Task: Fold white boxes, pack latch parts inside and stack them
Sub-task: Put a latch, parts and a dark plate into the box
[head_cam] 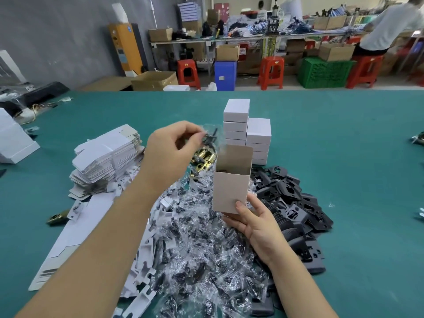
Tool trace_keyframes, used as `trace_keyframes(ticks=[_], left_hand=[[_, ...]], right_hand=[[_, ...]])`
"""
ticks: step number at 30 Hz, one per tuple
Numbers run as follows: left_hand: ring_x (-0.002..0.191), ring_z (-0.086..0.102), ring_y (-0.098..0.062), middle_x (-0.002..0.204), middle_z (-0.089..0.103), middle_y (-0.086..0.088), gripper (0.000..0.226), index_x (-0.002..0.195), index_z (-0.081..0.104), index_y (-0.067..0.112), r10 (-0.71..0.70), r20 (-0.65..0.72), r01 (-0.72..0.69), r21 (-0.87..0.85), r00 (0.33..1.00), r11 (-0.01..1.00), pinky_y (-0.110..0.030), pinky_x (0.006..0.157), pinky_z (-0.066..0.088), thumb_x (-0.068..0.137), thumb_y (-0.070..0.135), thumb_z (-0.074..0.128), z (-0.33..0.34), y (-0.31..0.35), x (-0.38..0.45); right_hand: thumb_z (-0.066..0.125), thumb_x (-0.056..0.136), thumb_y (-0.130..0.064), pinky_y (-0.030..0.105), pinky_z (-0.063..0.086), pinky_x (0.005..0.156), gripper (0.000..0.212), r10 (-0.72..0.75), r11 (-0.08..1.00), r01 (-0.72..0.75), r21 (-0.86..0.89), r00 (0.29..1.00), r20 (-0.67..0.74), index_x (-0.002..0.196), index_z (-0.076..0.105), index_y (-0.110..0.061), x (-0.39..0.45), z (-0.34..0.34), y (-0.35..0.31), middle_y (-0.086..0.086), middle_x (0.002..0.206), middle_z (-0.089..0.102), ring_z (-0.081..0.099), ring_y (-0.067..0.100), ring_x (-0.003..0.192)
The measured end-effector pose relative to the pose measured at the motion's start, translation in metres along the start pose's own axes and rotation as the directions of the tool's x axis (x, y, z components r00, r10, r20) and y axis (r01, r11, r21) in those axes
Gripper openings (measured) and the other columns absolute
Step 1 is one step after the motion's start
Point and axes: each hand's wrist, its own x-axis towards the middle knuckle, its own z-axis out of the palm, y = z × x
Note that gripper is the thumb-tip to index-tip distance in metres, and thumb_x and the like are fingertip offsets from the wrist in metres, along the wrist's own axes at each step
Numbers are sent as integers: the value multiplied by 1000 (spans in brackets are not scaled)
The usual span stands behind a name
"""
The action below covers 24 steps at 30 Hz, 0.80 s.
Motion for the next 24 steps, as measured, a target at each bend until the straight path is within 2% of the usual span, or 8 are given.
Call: trace_keyframes(ticks=[2, 4, 5, 7, 11, 16, 20, 24], left_hand=[[55, 52, -2, 69, 67, 17, 13, 93, 76, 24, 61, 47, -64, 59, 997, 996, -11, 54, 37, 95, 14, 69, 7, 12, -2], [54, 51, 1, 71, 63, 25, 9, 95, 78, 17, 95, 87, -108, 154, 992, 982, -7, 56, 34, 95, 12, 70, 15, 18, -4], [56, 52, 1, 73, 63, 25, 8, 97, 78, 15, 102, 109, -121, 190, 989, 974, -8, 58, 36, 95, 13, 70, 18, 19, -5], [61, 55, -1, 79, 69, 15, 10, 100, 78, 14, 105, 155, -142, 250, 982, 958, -23, 65, 48, 96, 15, 69, 22, 20, -6], [85, 65, -22, 97, 74, 2, 15, 106, 77, 19, 85, 233, -175, 398, 969, 901, -40, 77, 53, 99, 23, 64, 28, 20, -5], [96, 68, -20, 102, 77, 9, 15, 109, 74, 26, 27, 278, -152, 439, 960, 886, -41, 82, 54, 98, 27, 64, 35, 24, -5], [93, 67, -19, 102, 77, 10, 20, 118, 68, 32, -26, 354, -160, 486, 935, 860, -37, 80, 55, 99, 35, 62, 40, 25, -7], [88, 64, -18, 94, 73, 8, 14, 104, 74, 26, 49, 293, -182, 446, 955, 876, -40, 76, 53, 99, 29, 62, 39, 22, -8]], right_hand=[[91, 70, -29, 37, 62, 86, 55, -1, 1000, 1, 4, 1000, 8, 121, 73, -22, 0, -1, 1, 18, 122, 73, 71, 38, 112], [90, 71, -29, 38, 61, 88, 50, -5, 1000, 5, -2, 1000, 16, 118, 75, -24, 0, -1, 1, 18, 122, 73, 71, 37, 112], [89, 71, -29, 38, 61, 88, 51, -7, 1000, 7, -4, 1000, 15, 120, 74, -23, 0, -1, 1, 18, 122, 73, 71, 37, 113], [88, 72, -28, 39, 61, 88, 58, -7, 1000, 7, -1, 1000, 7, 126, 69, -18, 0, -1, 1, 18, 122, 73, 70, 38, 114], [84, 77, -24, 40, 62, 89, 62, -16, 1000, 16, -13, 1000, -4, 133, 62, -14, 1, 0, 1, 17, 122, 73, 70, 37, 114], [78, 80, -18, 38, 62, 86, 55, -12, 1000, 12, -16, 1000, -7, 133, 62, -13, 2, 0, 1, 18, 121, 73, 71, 36, 112], [78, 82, -18, 37, 62, 86, 53, -21, 999, 21, -24, 1000, 1, 132, 63, -13, 2, 0, 1, 18, 120, 74, 71, 36, 112], [79, 80, -22, 37, 62, 86, 55, -21, 999, 21, -32, 1000, 3, 132, 63, -14, 1, 0, 1, 18, 119, 74, 71, 37, 111]])
